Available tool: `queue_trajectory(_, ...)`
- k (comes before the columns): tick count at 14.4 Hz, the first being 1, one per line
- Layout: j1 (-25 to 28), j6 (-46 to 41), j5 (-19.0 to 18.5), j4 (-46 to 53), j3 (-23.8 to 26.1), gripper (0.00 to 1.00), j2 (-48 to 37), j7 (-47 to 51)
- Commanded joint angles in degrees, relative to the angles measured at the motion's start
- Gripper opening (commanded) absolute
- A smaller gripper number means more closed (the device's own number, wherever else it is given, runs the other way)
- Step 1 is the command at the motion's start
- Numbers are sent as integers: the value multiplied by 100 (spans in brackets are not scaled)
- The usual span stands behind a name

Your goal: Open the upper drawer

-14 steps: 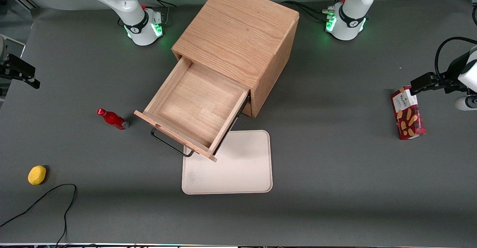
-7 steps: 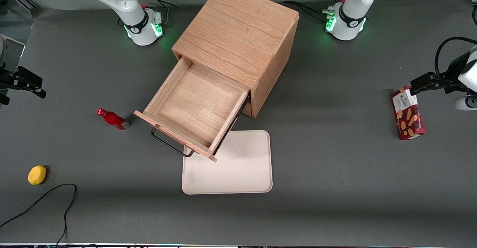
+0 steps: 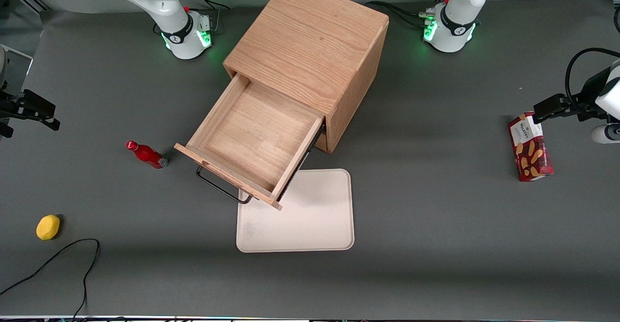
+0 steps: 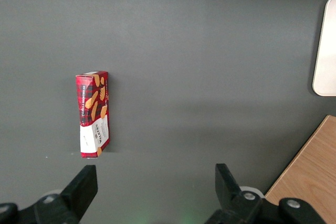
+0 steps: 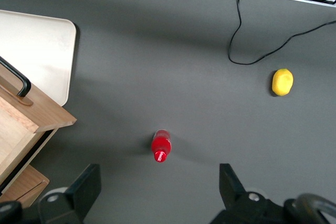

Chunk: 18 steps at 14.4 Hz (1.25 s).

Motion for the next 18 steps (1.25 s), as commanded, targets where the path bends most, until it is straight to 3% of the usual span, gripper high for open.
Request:
queue_trajectory(1,-127,149,-35,-186,123,100,-135,154)
queue_trajectory(7,84,150,-52,-177,70,100,-91,489)
queue_trajectory(10,-258,88,-26,-194,288,100,-108,445)
queue_trajectory(18,-267,9,-35,-186,298,100,-99,435)
